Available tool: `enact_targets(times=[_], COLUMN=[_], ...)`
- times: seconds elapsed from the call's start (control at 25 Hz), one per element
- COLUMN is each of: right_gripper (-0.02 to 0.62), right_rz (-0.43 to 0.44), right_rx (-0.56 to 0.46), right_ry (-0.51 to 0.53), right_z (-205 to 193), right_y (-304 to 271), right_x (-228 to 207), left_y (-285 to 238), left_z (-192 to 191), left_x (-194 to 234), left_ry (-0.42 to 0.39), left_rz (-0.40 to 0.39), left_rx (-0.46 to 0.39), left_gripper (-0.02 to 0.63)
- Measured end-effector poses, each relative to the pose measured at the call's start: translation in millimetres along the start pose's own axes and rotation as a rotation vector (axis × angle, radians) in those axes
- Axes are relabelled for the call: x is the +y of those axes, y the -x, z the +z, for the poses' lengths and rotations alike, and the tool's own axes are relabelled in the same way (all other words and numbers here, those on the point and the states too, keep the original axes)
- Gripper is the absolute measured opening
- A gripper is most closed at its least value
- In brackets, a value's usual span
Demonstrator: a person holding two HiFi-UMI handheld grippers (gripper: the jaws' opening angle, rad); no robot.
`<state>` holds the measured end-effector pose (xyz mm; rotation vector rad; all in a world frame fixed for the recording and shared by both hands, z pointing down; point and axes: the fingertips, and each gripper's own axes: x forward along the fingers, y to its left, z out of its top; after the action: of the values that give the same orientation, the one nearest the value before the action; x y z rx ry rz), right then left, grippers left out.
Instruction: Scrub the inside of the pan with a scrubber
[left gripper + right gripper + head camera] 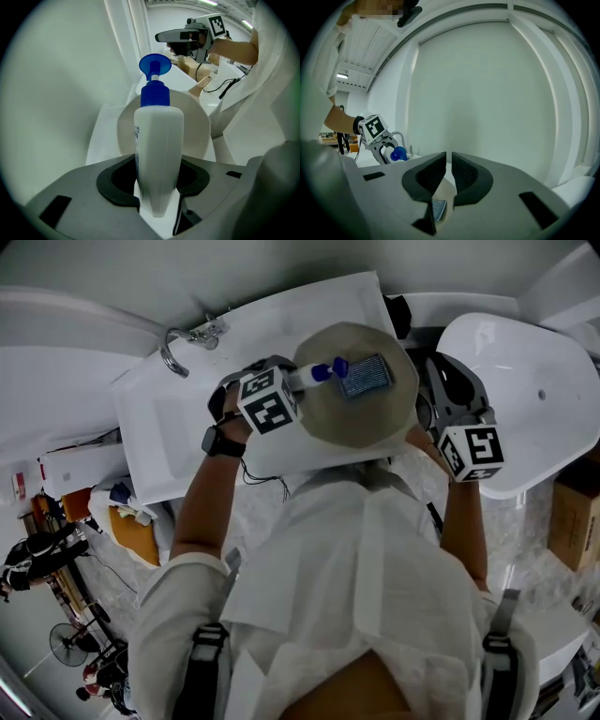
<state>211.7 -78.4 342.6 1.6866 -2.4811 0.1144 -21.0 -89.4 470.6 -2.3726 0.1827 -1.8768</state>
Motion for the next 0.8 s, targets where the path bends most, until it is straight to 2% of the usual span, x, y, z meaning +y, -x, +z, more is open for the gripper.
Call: enact_targets(times=[0.16, 0.28, 0.48, 0.64, 0.8], right_gripper=[0.018, 0.018, 0.018, 0.018, 0.018], right_rz=[0.003, 0.004, 0.012, 0.025, 0.036], right_rx=[0.001, -0.002, 0.015, 0.021, 0.017], right_ry=[-0.002, 0.001, 0.005, 0.016, 0.019], right_z=[2, 5, 4, 6, 9], right_y=[-4, -10, -23, -40, -57], right_x=[1, 3, 9, 17, 28], left_y=[-1, 0, 2, 2, -2], left_z=[-2, -2, -5, -13, -25], left_x=[3, 11, 35, 65, 104], left_ry=[0.012, 0.038, 0.180, 0.235, 0.366], left_rz=[0.007, 0.012, 0.036, 0.119, 0.198], left_rx=[-0.017, -0.064, -0.230, -0.331, -0.453], left_gripper=[0.206, 0.206, 0.204, 0.204, 0.205])
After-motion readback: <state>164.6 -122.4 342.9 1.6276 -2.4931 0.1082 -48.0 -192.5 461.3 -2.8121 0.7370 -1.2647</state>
